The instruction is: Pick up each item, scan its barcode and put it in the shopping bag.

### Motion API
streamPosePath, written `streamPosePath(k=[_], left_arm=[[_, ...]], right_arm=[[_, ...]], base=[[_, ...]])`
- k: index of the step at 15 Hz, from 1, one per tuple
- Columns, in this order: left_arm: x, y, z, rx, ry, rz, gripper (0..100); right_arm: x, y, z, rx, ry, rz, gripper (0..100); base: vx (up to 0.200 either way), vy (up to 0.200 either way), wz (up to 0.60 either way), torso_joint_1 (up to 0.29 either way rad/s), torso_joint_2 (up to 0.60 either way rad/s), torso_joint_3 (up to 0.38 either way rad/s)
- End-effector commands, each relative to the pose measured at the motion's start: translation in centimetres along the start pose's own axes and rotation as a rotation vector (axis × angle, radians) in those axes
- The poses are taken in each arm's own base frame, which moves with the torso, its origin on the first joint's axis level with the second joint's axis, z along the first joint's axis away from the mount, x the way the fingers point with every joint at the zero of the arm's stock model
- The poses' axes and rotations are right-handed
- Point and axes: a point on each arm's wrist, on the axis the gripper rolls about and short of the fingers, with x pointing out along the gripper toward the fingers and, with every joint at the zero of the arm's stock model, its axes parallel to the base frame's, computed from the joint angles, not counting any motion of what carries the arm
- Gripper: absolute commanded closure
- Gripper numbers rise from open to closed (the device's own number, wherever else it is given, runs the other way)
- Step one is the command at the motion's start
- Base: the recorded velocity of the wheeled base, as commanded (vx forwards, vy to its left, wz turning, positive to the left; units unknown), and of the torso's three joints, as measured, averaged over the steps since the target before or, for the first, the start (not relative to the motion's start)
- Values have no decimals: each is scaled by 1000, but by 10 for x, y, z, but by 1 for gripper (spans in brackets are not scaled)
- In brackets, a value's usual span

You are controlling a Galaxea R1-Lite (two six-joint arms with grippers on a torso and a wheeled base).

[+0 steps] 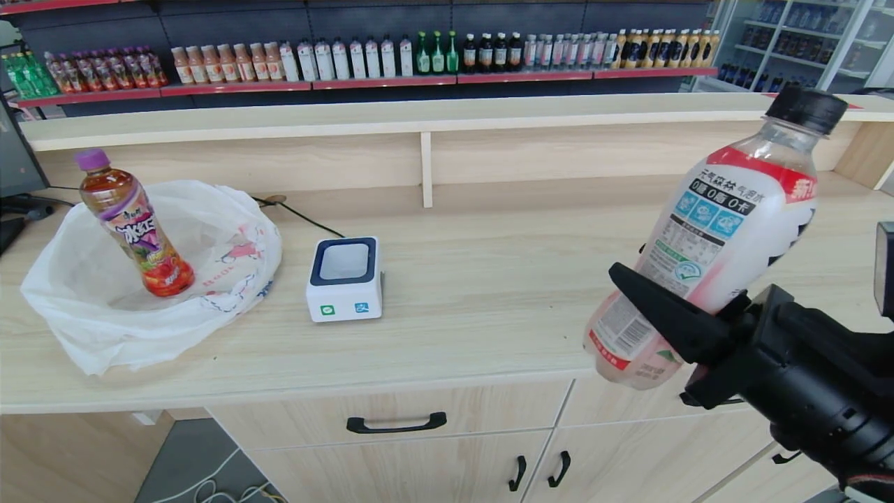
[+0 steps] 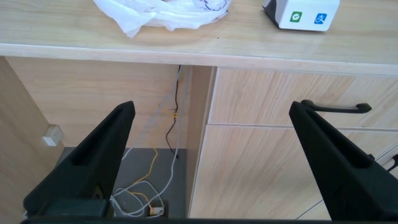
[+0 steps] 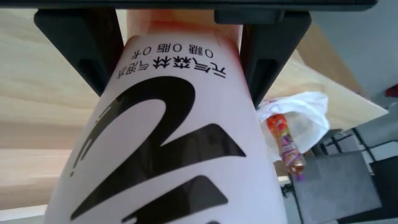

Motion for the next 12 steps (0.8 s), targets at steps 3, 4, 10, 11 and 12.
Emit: streamPosePath(k=[3, 4, 10, 11, 12], left_arm=[[0, 0, 0, 0, 0, 3, 0], [0, 0, 0, 0, 0, 1, 0], [0, 0, 0, 0, 0, 1, 0], [0, 0, 0, 0, 0, 3, 0], [0, 0, 0, 0, 0, 1, 0]], right_arm=[[4, 3, 3, 157, 3, 109, 100], [5, 3, 2, 186, 5, 109, 100], [-7, 30, 22, 494, -23, 262, 100], [-3, 31, 21, 496, -21, 264, 100], [0, 32, 21, 504, -22, 267, 100]], base=[[0, 0, 0, 0, 0, 0], [0, 0, 0, 0, 0, 0], [0, 0, 0, 0, 0, 0], [0, 0, 0, 0, 0, 0], [0, 0, 0, 0, 0, 0]])
